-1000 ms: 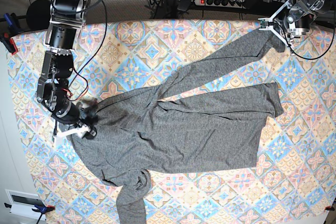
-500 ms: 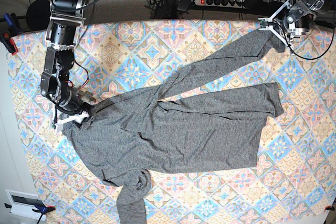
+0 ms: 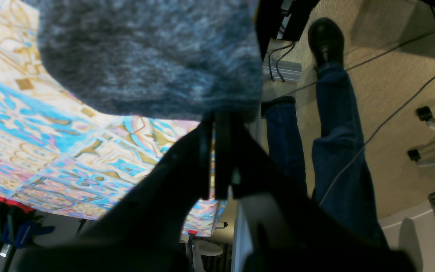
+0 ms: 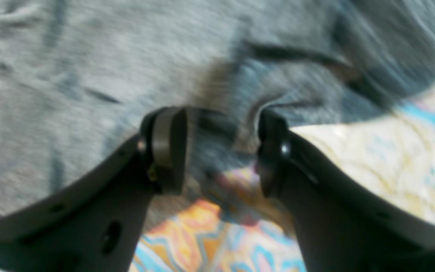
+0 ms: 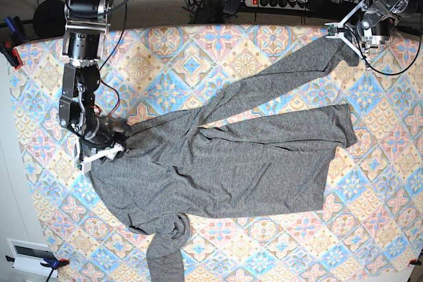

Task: Layout the t-shirt on the table in an organized manner, then fold the t-shirt properly
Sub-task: 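Lower the right gripper onto the shirt collar corner and grasp it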

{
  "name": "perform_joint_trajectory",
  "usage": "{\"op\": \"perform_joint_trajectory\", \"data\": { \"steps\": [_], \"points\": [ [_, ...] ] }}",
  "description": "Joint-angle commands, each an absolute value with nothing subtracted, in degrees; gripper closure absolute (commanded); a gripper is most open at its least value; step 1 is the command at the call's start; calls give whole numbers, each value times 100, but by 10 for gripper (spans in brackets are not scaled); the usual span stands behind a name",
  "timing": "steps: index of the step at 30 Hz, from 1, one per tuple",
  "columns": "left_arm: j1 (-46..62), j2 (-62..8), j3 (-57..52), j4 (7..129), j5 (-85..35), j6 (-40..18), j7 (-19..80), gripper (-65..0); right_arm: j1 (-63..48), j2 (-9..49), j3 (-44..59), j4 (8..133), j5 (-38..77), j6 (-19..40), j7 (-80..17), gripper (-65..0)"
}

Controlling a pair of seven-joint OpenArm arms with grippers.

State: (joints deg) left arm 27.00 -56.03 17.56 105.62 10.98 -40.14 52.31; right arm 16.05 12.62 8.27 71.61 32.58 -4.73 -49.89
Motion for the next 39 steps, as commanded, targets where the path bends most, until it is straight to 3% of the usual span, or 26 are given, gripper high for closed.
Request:
{"op": "perform_joint_trajectory", "data": {
  "steps": [1, 5, 10, 20, 27, 39],
  "points": [
    [2677, -5710, 1684, 10624, 1147, -4000, 5270, 0, 1754, 1367, 857, 7284, 3301, -453, -4866, -280],
    [2677, -5710, 1684, 10624, 1147, -4000, 5262, 0, 1824, 1367, 857, 7266, 3301, -453, -4866, -269],
    [2677, -5710, 1684, 10624, 1147, -4000, 5262, 0, 1833, 1367, 857, 7266, 3301, -453, -4848, -157],
    [2677, -5710, 1684, 10624, 1147, -4000, 5262, 0, 1815, 1367, 848, 7319, 3301, -453, -4673, -5],
    [2677, -5710, 1684, 10624, 1147, -4000, 5253, 0, 1798, 1367, 848, 7363, 3310, -453, -4681, 0],
    [2677, -5710, 1684, 10624, 1147, -4000, 5244, 0, 1358, 1385, 892, 8743, 3319, -453, -4945, 0]
  ]
}}
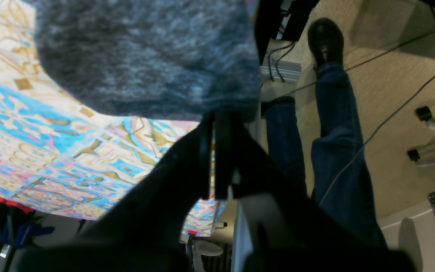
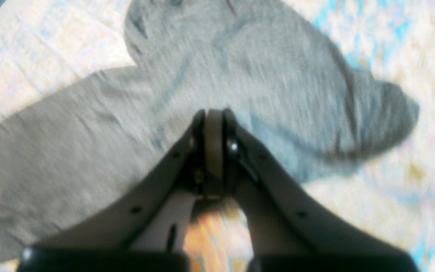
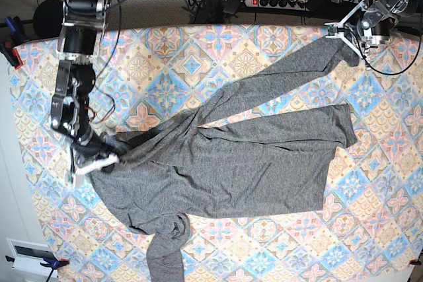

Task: Layout the t-shirt on the table in an organized manner, then fold the t-shirt properly
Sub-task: 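Lower the right gripper onto the shirt collar corner and grasp it, then pull the shirt with both grippers apart to straighten the body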

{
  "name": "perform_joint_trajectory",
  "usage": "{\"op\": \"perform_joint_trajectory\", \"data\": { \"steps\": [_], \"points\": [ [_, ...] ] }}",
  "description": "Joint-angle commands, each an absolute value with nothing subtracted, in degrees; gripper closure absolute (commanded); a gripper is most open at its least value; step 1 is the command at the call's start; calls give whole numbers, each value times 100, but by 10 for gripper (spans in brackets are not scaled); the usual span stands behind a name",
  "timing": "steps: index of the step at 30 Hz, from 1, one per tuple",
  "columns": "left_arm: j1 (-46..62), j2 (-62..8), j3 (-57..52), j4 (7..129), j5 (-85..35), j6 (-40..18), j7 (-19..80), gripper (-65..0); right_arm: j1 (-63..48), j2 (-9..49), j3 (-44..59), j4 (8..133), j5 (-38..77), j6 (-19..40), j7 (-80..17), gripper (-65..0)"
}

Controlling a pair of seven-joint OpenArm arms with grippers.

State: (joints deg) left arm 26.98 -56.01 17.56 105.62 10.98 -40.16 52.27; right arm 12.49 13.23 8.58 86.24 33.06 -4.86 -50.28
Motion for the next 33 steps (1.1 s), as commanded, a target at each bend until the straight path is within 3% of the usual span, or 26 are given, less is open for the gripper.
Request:
{"op": "perform_joint_trajectory", "data": {
  "steps": [1, 15, 25, 33],
  "points": [
    [2677, -5710, 1684, 10624, 1147, -4000, 5244, 0, 1279, 1393, 892, 8813, 3319, -453, -4945, 0],
    [2677, -5754, 1684, 10580, 1156, -4000, 5244, 0, -57, 1464, 1824, 9604, 3301, -453, -4971, 0],
    [2677, -6053, 1684, 10580, 1235, -4000, 5244, 0, -488, 2035, 1851, 9657, 3319, -453, -4919, 0],
    [2677, -6097, 1675, 9974, 1648, -4000, 5147, 0, -866, 2097, 1851, 9657, 3319, -444, -4919, 0]
  ]
}}
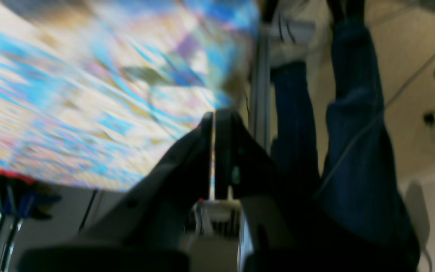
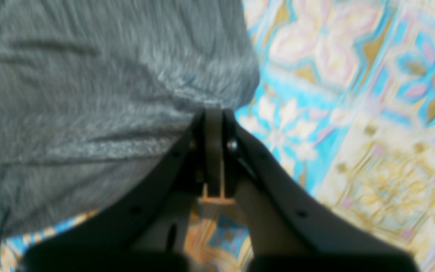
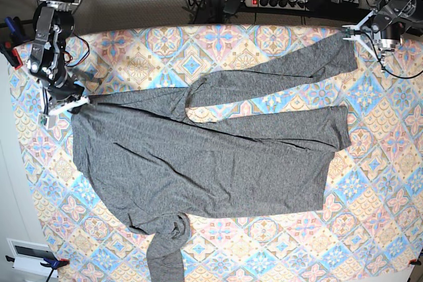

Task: Layout the t-shirt on the table in an organized manner, then fold the t-shirt properly
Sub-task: 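Pull the shirt with both grippers apart to straighten the body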

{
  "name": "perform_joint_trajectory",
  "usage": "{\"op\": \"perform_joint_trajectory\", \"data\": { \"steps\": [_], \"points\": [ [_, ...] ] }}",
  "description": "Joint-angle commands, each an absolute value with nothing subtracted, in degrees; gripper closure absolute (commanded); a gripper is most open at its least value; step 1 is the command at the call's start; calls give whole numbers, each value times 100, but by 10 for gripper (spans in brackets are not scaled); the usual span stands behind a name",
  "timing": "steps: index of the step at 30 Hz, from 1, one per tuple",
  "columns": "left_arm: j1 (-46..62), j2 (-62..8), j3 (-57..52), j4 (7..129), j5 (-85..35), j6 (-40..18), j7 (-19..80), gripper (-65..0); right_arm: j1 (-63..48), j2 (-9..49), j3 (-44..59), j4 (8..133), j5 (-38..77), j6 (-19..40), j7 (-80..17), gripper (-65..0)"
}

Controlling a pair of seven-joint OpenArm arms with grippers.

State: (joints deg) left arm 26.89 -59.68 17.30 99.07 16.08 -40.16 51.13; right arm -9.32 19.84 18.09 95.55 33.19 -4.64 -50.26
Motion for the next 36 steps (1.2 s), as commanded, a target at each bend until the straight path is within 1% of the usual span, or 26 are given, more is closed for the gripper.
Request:
{"op": "perform_joint_trajectory", "data": {
  "steps": [1, 6, 11, 16, 22, 26, 27, 31, 33, 36],
  "points": [
    [2677, -6088, 1675, 9868, 1719, -4000, 5015, 0, -936, 2097, 1859, 9657, 3319, -444, -4919, 0],
    [2668, -6079, 1543, 9385, 1807, -4000, 4655, 0, -1218, 2097, 1842, 9666, 3319, -444, -4919, 0],
    [2668, -5877, 857, 9121, 1815, -4000, 4268, 0, -1446, 2097, 1833, 9666, 3310, -444, -4919, 0],
    [2668, -5824, 154, 8936, 1789, -4000, 3811, 0, -1648, 2097, 1833, 9710, 3310, -444, -4919, 0],
    [2642, -5341, -954, 8954, 1771, -4000, 3407, 0, -1982, 2097, 1833, 10396, 3310, -444, -4927, 0],
    [2281, -4866, -1226, 8963, 1763, -4000, 3354, 0, -2018, 2097, 1851, 10730, 3310, -444, -4971, -12],
    [2193, -4769, -1244, 8963, 1763, -4000, 3354, -10, -2018, 2097, 1851, 10774, 3301, -444, -4971, -26],
    [1886, -4303, -1270, 8971, 1464, -4000, 3380, -99, -2018, 2097, 1851, 10809, 3310, -444, -4980, -98],
    [1789, -4119, -1279, 8980, 1077, -4000, 3723, -141, -2018, 2097, 1851, 10818, 3310, -444, -4980, -129],
    [1587, -3837, -1262, 9182, 338, -4000, 4426, -180, -2018, 2097, 1851, 10818, 3310, -444, -4971, -164]
  ]
}}
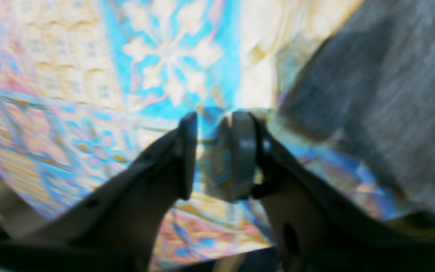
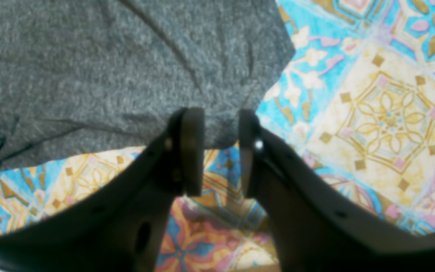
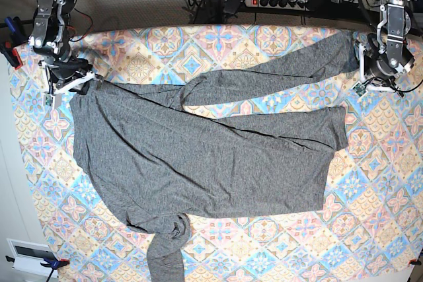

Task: Layout the t-shirt on the table in an organized manner, then fold the t-shirt properly
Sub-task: 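Pull the shirt with both grippers apart to straighten the body, then drag the sleeve with the left gripper further out along the table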

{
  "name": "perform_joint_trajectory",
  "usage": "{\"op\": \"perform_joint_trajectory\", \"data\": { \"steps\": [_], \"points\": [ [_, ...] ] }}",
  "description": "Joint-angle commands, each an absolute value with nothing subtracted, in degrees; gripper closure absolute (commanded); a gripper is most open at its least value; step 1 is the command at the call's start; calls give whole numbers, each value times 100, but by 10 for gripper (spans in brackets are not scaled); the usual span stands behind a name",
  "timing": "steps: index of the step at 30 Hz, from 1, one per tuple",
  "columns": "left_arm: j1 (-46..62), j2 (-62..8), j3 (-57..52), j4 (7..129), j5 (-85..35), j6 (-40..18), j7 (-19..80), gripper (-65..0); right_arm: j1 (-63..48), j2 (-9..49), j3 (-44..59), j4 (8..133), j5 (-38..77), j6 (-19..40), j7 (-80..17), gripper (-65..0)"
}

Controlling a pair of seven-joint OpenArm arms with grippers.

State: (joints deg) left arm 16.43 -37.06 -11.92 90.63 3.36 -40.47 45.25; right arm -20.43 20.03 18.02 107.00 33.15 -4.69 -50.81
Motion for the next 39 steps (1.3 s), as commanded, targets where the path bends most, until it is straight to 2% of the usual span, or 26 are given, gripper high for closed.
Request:
{"op": "perform_joint_trajectory", "data": {
  "steps": [1, 6, 10, 31, 36, 39],
  "points": [
    [1560, -3785, -1262, 9305, 48, -4000, 4655, -186, -2018, 2097, 1851, 10826, 3310, -444, -4971, -172],
    [1552, -3785, -1270, 9763, -1262, -4000, 5420, -187, -2018, 2088, 1851, 11108, 3310, -444, -4971, -182],
    [1552, -3785, -1385, 9974, -1666, -4000, 5719, -187, -2009, 2088, 1851, 11125, 3301, -444, -4971, -182],
    [1710, -3767, -330, 9930, -1613, -4000, 5930, -189, -1982, 2079, 1833, 11099, 3292, -444, -4963, -181],
    [1675, -3793, -119, 9297, -1543, -4000, 5877, -189, -1982, 2079, 1824, 11090, 3292, -444, -4954, -181],
    [1666, -3793, 48, 8919, -1095, -4000, 5692, -187, -1982, 2070, 1824, 11090, 3292, -444, -4945, -181]
  ]
}}
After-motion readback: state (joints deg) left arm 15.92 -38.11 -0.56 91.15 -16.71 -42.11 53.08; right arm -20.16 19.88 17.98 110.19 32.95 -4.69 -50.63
